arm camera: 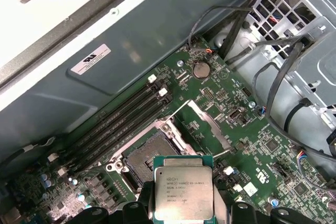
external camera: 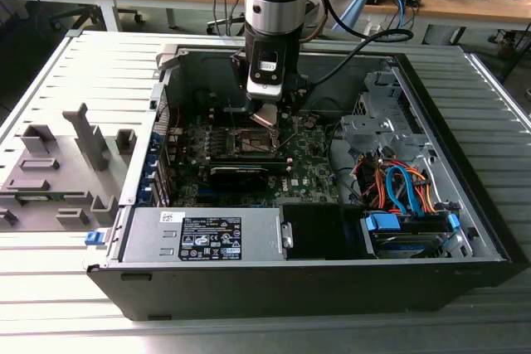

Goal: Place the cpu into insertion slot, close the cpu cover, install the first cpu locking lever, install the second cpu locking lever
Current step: 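Place the cpu into insertion slot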

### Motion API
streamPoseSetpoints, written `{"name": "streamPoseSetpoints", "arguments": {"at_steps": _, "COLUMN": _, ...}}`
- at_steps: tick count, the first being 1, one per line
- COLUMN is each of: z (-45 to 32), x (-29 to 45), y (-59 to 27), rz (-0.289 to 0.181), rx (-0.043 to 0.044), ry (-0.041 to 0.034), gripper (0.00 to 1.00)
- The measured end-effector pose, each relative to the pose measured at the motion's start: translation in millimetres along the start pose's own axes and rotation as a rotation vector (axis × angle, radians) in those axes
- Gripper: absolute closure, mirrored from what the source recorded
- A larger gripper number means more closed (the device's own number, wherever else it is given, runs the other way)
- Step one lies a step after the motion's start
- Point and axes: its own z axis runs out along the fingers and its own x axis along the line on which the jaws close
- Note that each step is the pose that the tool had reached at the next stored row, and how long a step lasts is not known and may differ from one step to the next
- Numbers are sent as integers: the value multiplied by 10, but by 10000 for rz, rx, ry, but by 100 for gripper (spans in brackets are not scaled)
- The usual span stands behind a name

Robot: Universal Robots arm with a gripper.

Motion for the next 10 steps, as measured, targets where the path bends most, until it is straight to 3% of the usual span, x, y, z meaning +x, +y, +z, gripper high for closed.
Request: {"name": "streamPoseSetpoints", "arguments": {"at_steps": 10, "z": 0, "x": 0, "y": 0, "rz": 70, "rx": -1, "ry": -6, "gripper": 46}}
